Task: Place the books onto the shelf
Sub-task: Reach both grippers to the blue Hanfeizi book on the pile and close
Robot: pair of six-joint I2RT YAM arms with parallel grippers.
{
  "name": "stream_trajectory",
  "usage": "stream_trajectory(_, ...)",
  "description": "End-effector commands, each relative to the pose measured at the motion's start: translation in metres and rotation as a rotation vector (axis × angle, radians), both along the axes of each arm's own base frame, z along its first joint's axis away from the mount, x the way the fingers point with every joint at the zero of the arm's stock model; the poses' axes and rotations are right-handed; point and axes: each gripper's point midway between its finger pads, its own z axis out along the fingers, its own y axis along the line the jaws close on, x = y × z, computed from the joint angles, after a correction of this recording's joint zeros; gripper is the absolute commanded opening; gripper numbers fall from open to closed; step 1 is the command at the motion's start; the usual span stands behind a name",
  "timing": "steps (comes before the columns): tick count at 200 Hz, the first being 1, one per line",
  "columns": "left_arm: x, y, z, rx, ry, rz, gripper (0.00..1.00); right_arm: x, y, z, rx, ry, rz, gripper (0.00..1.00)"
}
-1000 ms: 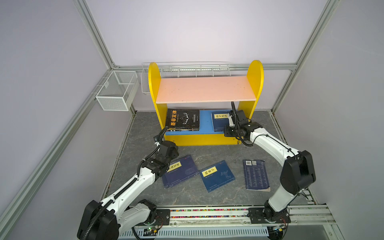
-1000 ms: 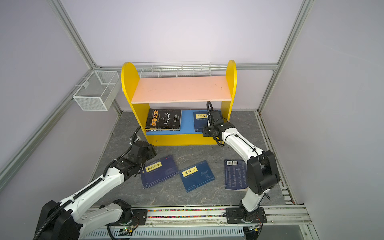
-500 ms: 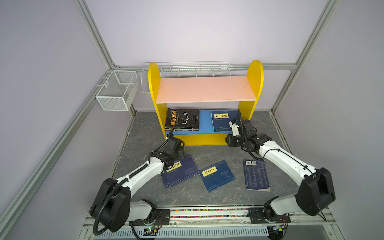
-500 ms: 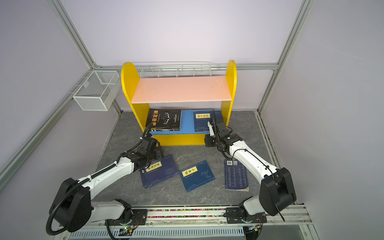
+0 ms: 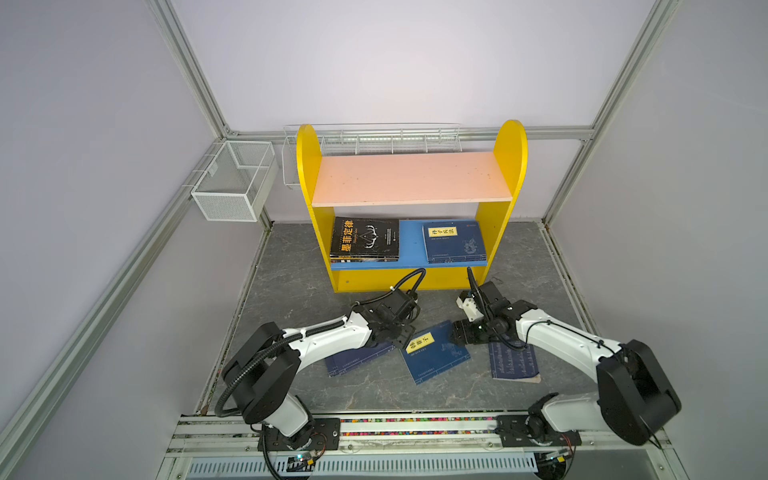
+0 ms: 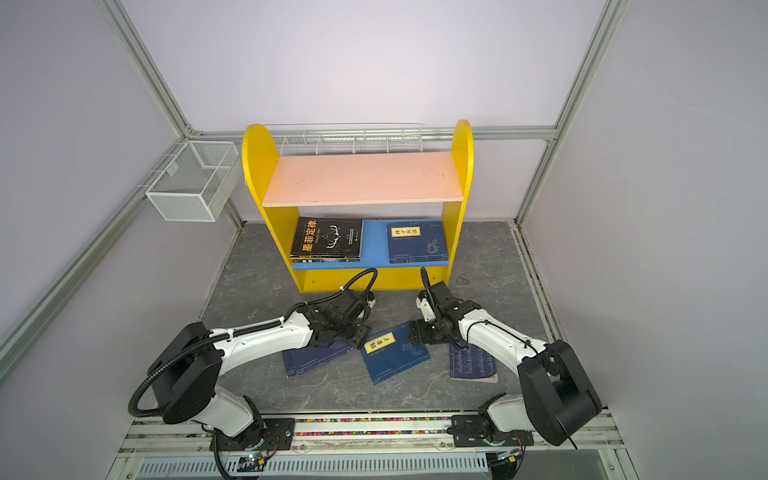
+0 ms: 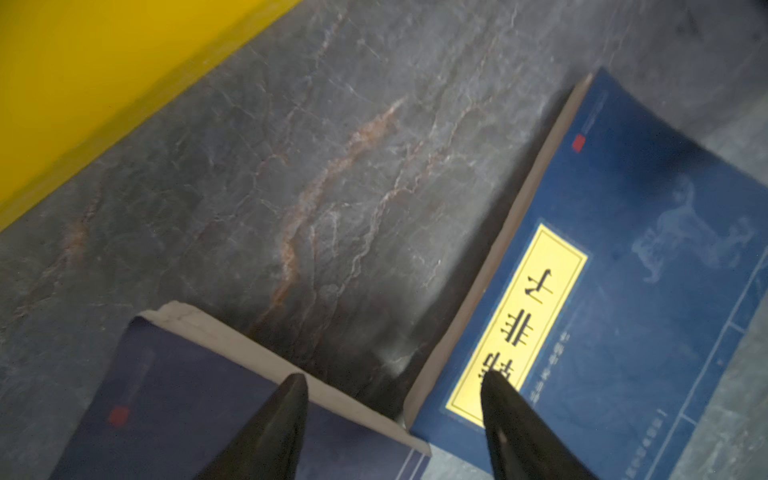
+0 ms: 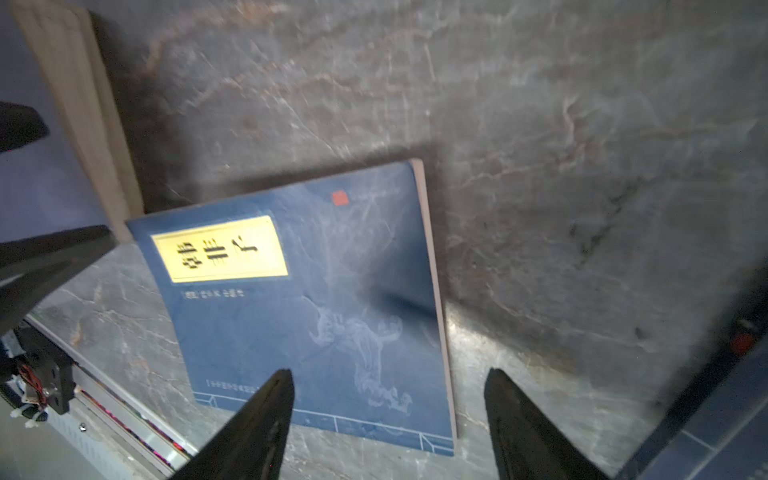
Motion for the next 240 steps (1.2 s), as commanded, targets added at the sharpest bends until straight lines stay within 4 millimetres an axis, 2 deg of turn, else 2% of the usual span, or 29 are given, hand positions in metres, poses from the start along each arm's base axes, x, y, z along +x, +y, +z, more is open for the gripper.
stream_trajectory(1,-0.003,-0.002,-0.001,0.047,0.016,-0.079,0.66,-0.016,-0.002,-0.017,-0.012,0.076,0.006,0.75)
stream_trajectory(49,-0.003,-0.012,-0.014,0.140,0.063,-0.178,0.65,-0.035,-0.002,-0.039,0.001,0.178,-0.014,0.73)
stream_trajectory(78,-0.007,-0.014,-0.035,0.256,0.128,-0.234,0.63,-0.037,0.002,-0.039,0.037,0.183,-0.013,0.72)
stream_trajectory(97,-0.009,-0.012,-0.046,0.305,0.166,-0.249,0.60,-0.031,0.007,-0.036,0.053,0.167,0.000,0.71)
stream_trajectory(127,-0.011,-0.015,-0.050,0.299,0.181,-0.262,0.52,-0.019,0.027,-0.023,0.129,0.156,0.051,0.68)
stream_trajectory(143,-0.012,-0.016,-0.050,0.293,0.187,-0.264,0.51,-0.013,0.038,-0.013,0.177,0.147,0.077,0.66)
stream_trajectory(178,-0.010,-0.013,-0.053,0.270,0.216,-0.229,0.50,-0.002,0.063,0.025,0.321,0.089,0.143,0.58)
stream_trajectory(214,-0.008,-0.011,-0.054,0.231,0.235,-0.199,0.50,0.009,0.074,0.048,0.373,0.035,0.166,0.49)
stream_trajectory(240,-0.006,-0.012,-0.053,0.212,0.238,-0.185,0.50,0.013,0.078,0.050,0.384,0.031,0.173,0.44)
